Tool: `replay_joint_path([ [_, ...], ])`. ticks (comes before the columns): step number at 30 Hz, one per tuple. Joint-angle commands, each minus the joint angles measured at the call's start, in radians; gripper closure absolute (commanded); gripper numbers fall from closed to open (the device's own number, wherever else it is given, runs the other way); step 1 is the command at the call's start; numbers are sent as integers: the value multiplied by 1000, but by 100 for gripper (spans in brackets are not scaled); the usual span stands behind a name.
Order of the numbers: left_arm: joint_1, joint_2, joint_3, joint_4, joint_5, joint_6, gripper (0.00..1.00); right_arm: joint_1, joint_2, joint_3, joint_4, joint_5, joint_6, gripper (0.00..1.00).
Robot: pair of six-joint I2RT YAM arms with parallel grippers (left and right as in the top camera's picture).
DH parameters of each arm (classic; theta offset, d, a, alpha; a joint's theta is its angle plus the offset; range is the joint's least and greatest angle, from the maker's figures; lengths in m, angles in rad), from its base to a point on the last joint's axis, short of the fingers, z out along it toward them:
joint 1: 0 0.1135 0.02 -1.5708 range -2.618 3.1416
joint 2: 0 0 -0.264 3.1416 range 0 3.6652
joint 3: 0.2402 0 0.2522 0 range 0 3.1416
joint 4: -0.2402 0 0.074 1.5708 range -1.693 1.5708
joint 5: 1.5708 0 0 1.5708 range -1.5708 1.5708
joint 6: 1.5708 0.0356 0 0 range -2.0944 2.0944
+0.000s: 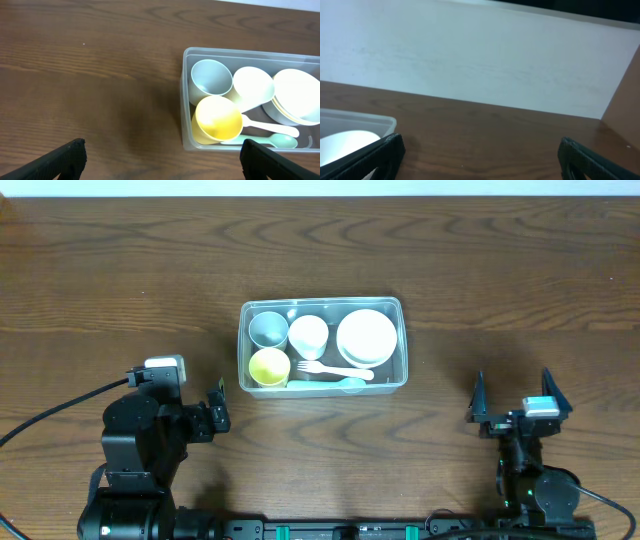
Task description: Pack container
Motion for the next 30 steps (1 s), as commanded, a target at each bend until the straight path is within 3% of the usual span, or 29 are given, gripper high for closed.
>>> replay_joint_path([
  [1, -3, 1, -3, 0, -8, -9, 2, -12, -9, -52, 37, -19, -17, 1],
  [7, -3, 1, -3, 0, -8, -9, 2, -31, -9, -51, -123, -39, 18, 1],
  [30, -3, 1, -3, 0, -8, -9, 2, -30, -7, -51, -121, -38, 32, 1],
])
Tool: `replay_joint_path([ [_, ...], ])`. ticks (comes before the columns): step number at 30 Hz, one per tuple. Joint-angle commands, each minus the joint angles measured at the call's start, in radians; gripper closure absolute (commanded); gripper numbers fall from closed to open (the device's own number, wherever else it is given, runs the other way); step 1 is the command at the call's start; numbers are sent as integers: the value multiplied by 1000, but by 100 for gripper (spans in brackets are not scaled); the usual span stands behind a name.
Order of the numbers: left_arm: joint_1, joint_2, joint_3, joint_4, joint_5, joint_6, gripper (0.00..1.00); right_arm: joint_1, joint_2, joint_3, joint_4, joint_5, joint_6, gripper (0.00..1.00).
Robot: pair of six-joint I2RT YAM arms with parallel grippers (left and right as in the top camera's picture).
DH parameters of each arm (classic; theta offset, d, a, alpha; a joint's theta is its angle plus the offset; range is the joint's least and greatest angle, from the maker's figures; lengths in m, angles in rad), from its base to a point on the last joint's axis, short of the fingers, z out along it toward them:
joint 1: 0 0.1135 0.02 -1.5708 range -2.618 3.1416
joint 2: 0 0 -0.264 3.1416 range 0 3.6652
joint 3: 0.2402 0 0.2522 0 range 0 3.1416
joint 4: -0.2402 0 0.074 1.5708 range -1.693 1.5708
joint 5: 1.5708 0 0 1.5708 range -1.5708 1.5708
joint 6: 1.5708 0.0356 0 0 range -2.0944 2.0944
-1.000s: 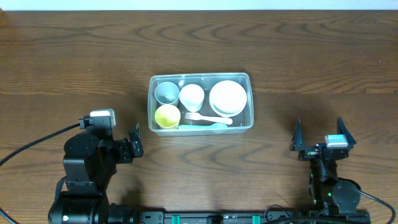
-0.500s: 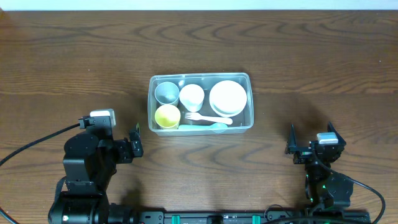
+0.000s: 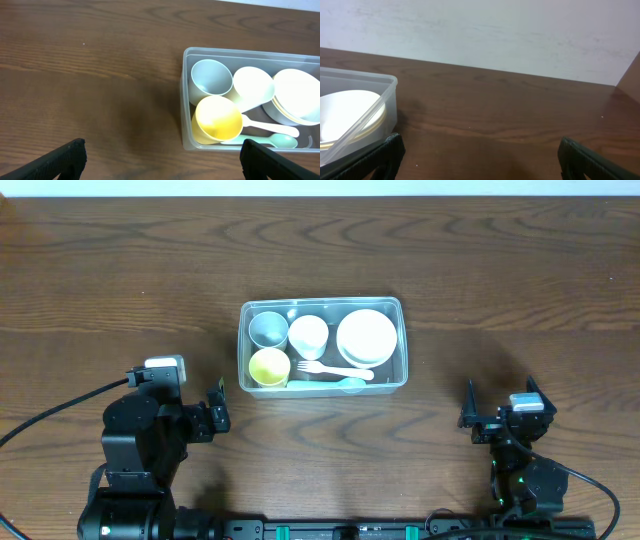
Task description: Pack container
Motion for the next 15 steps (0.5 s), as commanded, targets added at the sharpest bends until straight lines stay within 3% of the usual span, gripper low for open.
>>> replay_joint_path([
  [1, -3, 1, -3, 1, -8, -9, 2, -12, -5, -2, -4, -15, 16, 1],
  [15, -3, -63, -26, -86, -34, 22, 2, -12, -5, -2, -4, -15, 16, 1],
])
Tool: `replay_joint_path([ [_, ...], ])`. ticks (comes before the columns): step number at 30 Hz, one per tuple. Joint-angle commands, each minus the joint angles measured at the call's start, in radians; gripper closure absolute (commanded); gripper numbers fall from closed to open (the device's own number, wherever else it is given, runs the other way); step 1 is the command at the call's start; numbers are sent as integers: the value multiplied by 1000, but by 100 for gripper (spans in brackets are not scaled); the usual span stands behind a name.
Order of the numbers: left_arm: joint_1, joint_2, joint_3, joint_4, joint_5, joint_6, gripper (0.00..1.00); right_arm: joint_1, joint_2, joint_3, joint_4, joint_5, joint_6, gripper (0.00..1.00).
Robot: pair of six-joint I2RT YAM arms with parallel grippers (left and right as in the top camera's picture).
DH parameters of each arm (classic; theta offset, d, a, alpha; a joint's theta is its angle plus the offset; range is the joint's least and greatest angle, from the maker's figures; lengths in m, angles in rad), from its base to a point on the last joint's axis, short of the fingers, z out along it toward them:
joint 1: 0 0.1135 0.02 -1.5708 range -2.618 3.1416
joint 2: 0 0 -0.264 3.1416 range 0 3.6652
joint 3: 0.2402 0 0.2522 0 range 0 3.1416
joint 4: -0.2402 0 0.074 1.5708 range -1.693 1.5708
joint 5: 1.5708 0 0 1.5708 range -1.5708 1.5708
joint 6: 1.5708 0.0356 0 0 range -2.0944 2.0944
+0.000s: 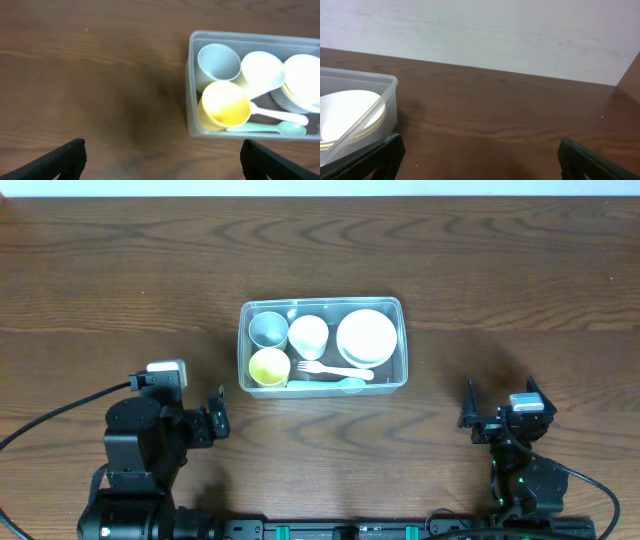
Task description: Pack container
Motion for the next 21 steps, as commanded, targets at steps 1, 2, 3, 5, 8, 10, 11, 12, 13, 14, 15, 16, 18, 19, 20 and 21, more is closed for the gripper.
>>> replay_joint_path([
  [1, -3, -76, -42, -20, -18, 15, 2, -12, -5, -2, -3, -14, 16, 1],
  [2, -3, -110, -69, -18, -18, 26, 2, -12, -5, -2, -3, -14, 16, 1],
  [3, -3, -145, -102, -13, -18, 33, 2, -12, -5, -2, -3, -14, 16, 1],
  [5, -3, -214, -175, 11, -18, 33, 2, -12, -5, -2, -3, -14, 16, 1],
  [8, -3, -334, -319, 109, -18, 33, 2, -12, -5, -2, -3, -14, 16, 1],
  [10, -3, -402, -406, 197, -18, 33, 2, -12, -5, -2, -3, -14, 16, 1],
  [11, -3, -438, -454, 255, -18, 33, 2, -12, -5, -2, -3, -14, 16, 1],
  [12, -3, -471, -498, 315, -18, 33, 2, -12, -5, -2, -3, -14, 16, 2],
  [13, -3, -496, -534, 366, -19, 34, 2, -12, -5, -2, -3, -14, 16, 1],
  [14, -2, -518, -567, 418, -18, 40, 2, -12, -5, -2, -3, -14, 16, 1],
  [15, -2, -537, -603, 479, -18, 50, 2, -12, -5, -2, -3, -14, 16, 1],
  [16, -2, -549, -635, 535, -19, 56, 2, -12, -5, -2, -3, -14, 16, 1],
  [18, 0, -547, -681, 637, -29, 60, 2, -12, -5, -2, -3, -14, 16, 1],
  [19, 0, -547, -705, 694, -45, 60, 2, -12, -5, -2, -3, -14, 16, 1],
  [20, 1, -548, -725, 739, -54, 67, 2, -12, -5, -2, -3, -14, 16, 1],
  [21, 1, -548, -742, 776, -61, 80, 2, -12, -5, -2, -3, -14, 16, 1],
])
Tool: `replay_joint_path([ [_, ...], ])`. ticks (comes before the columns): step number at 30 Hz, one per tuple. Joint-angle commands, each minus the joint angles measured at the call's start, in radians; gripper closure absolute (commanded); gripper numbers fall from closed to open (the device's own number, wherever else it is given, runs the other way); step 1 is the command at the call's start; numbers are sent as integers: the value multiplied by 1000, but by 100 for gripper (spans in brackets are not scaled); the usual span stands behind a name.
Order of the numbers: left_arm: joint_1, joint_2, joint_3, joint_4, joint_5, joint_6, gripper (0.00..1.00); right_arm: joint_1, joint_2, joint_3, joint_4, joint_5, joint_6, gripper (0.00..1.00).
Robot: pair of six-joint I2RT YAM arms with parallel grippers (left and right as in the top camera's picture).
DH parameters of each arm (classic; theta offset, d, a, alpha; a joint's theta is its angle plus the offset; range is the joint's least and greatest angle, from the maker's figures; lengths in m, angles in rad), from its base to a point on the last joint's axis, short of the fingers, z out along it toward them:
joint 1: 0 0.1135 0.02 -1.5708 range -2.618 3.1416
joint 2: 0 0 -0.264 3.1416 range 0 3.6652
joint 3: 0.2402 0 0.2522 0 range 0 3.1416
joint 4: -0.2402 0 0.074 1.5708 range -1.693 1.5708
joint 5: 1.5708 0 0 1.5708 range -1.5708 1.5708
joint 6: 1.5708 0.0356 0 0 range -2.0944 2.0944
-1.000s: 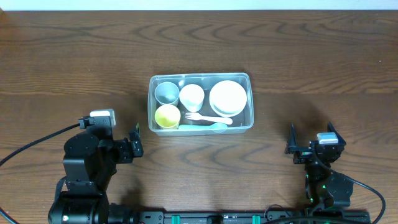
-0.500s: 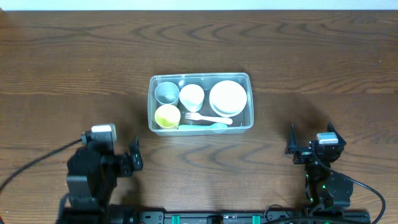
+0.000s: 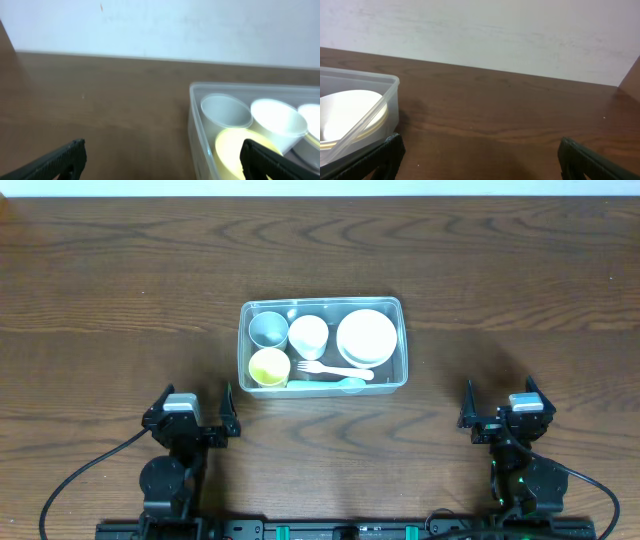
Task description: Pack container
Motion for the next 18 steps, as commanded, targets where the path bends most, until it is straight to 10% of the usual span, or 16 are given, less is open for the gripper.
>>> replay_joint_path([
  [1, 1, -10, -37, 52, -50, 47, 2, -12, -5, -2, -4, -7, 16, 1],
  [18, 2, -8, -37, -16, -39, 62, 2, -12, -5, -2, -3, -7, 16, 1],
])
